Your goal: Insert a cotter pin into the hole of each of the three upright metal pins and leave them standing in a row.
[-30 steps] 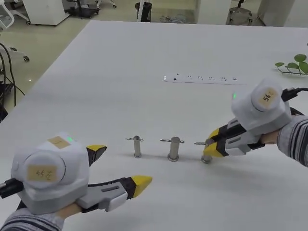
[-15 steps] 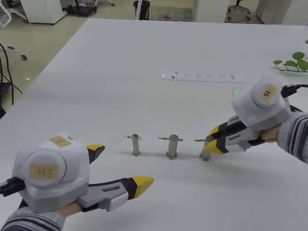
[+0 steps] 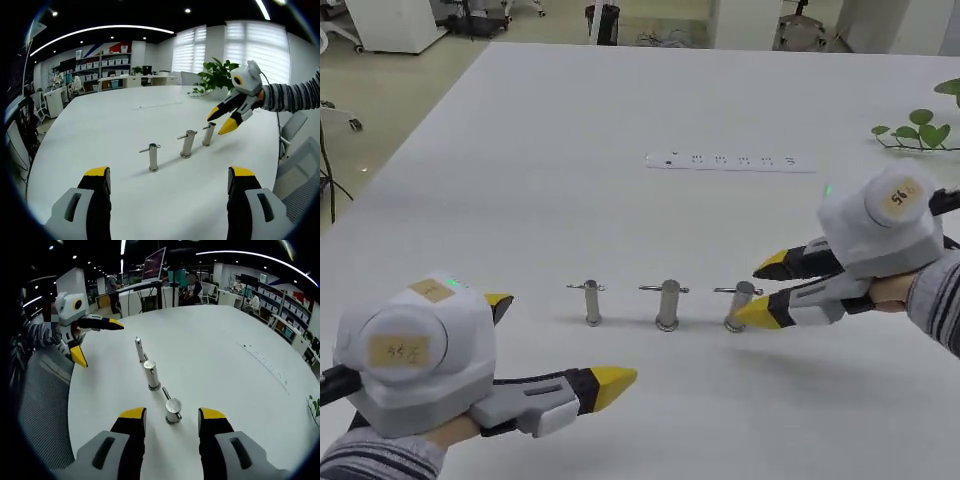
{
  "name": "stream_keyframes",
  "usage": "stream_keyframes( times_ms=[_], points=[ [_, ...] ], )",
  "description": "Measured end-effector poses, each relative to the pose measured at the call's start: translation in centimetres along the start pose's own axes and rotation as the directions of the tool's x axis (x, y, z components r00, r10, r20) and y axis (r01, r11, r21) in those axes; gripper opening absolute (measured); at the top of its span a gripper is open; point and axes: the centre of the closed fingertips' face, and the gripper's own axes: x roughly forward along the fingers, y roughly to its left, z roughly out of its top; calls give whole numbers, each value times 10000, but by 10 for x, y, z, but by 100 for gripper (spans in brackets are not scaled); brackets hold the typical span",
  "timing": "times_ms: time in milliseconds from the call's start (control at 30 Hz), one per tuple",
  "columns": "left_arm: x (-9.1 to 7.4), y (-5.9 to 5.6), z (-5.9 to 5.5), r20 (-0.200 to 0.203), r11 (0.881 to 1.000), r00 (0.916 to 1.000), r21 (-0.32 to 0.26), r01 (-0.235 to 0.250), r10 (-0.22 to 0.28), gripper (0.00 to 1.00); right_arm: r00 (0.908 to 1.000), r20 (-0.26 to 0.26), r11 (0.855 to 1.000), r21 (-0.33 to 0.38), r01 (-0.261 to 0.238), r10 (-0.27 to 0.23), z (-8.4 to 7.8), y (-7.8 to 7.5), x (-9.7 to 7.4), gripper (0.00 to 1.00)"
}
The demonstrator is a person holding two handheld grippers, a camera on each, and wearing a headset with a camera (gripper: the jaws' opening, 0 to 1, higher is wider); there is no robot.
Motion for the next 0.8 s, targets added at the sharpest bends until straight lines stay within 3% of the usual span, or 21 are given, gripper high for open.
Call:
stream_keyframes(
  times_ms=[133,200,467,667,733,800],
  points=[
    [-1,0,4,29,10000,10000,18,40,-40,99,9957,841,9940,1060,285,-375,6,8,-11,48],
    [-2,0,8,159,10000,9998,11,86,-86,99,9922,1108,9916,1223,430,-567,7,14,-16,53],
    [-6,4,13,285,10000,9996,-44,7,-5,99,9811,1605,9830,1649,811,-1079,9,32,-32,68],
    [-9,5,15,293,10000,9996,6,-32,32,99,9689,1948,9646,2427,1031,-1526,9,38,-37,75],
    [-10,4,16,292,10000,9996,52,-13,11,99,9601,2142,9547,2734,1179,-1799,11,39,-40,77],
    [-10,4,15,265,10000,9996,74,-4,3,99,9578,2258,9525,2838,1100,-1779,13,44,-40,81]
  ],
)
